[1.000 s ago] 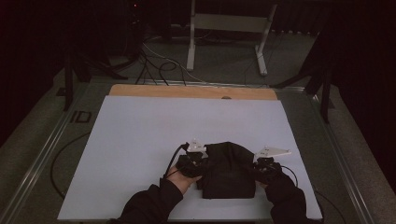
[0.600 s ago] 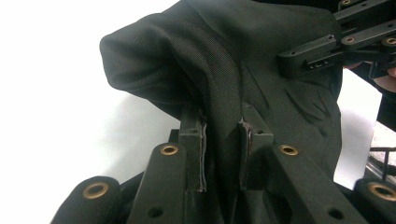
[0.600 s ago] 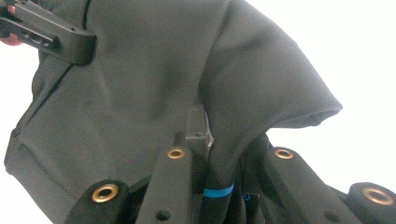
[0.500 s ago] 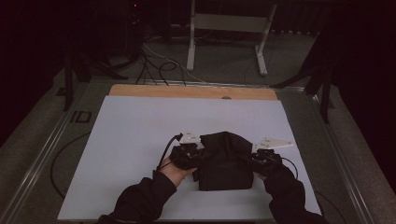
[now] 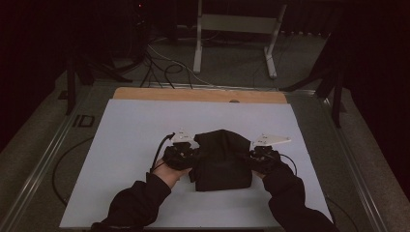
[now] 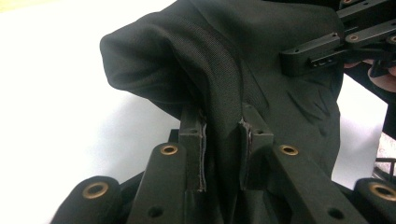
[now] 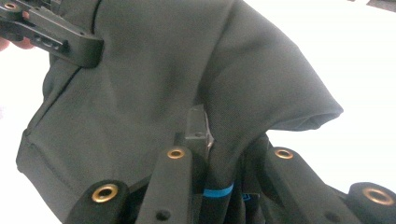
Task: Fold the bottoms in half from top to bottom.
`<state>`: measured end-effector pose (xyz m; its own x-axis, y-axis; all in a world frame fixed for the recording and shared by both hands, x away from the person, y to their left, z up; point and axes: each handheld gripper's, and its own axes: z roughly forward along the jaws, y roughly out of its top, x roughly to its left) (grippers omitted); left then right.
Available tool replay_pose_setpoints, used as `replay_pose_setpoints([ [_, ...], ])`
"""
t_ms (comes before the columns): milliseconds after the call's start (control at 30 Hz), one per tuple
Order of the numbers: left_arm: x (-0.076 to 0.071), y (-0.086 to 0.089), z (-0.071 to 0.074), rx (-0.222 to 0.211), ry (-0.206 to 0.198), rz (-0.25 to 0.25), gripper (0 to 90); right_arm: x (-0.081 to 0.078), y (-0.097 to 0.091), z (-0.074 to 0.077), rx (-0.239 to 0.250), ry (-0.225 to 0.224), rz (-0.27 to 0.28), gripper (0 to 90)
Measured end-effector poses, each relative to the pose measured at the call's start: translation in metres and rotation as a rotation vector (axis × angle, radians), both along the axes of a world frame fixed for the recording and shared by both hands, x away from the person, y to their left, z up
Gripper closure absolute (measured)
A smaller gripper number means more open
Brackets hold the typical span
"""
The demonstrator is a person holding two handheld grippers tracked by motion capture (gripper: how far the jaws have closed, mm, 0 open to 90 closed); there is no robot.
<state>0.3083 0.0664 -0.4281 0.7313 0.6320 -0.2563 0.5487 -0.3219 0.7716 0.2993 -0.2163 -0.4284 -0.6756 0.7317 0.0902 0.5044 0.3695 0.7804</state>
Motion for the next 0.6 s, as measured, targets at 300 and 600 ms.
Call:
replay_pose_setpoints([
  [300,0.004,0.021,0.004,-0.012,-0.010,0.022,75.2,0.010,0.019,0.004,0.010,-0.015,0.020,78.6],
  [600,0.009,0.042,0.012,-0.017,-0.021,0.039,75.2,0.019,0.037,0.011,0.022,-0.033,0.040,78.6],
])
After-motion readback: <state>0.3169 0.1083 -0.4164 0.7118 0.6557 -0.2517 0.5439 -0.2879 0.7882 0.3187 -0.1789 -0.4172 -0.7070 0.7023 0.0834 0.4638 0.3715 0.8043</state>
